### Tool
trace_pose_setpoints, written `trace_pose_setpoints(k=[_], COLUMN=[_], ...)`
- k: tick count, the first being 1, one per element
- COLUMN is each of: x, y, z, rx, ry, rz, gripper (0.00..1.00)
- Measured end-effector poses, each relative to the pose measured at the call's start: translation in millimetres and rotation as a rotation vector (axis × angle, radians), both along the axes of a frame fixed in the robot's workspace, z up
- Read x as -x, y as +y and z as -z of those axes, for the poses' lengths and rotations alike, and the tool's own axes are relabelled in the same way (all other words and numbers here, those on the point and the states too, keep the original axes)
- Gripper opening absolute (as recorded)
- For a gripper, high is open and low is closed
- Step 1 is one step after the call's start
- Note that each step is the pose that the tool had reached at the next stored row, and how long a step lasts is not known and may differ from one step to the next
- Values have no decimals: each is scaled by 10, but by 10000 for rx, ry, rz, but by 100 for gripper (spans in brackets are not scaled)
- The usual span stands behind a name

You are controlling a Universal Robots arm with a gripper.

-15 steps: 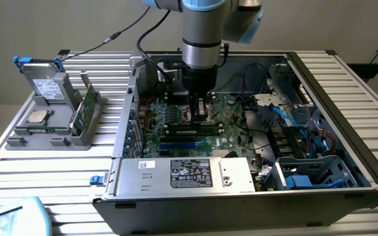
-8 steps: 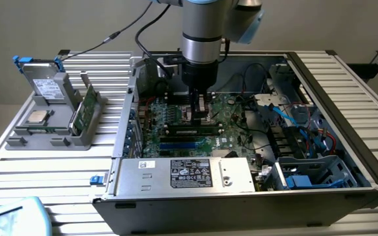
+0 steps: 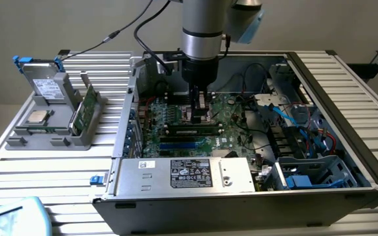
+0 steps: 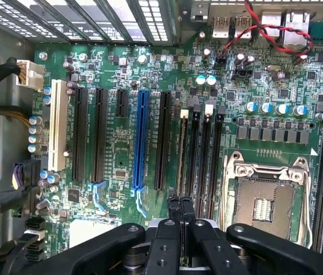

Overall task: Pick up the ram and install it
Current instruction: 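Press down the ram until it locks into place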

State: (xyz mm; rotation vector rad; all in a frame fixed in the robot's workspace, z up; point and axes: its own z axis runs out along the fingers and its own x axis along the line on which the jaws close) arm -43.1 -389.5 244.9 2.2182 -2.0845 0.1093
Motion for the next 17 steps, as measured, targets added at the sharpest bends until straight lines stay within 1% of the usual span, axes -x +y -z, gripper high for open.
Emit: trace_pose_setpoints(k=[12, 17], x=[0, 3], y=[0, -1], z=[-3, -3], rx=[0, 2], ry=[0, 1], rz=[2, 545], gripper=[11, 11])
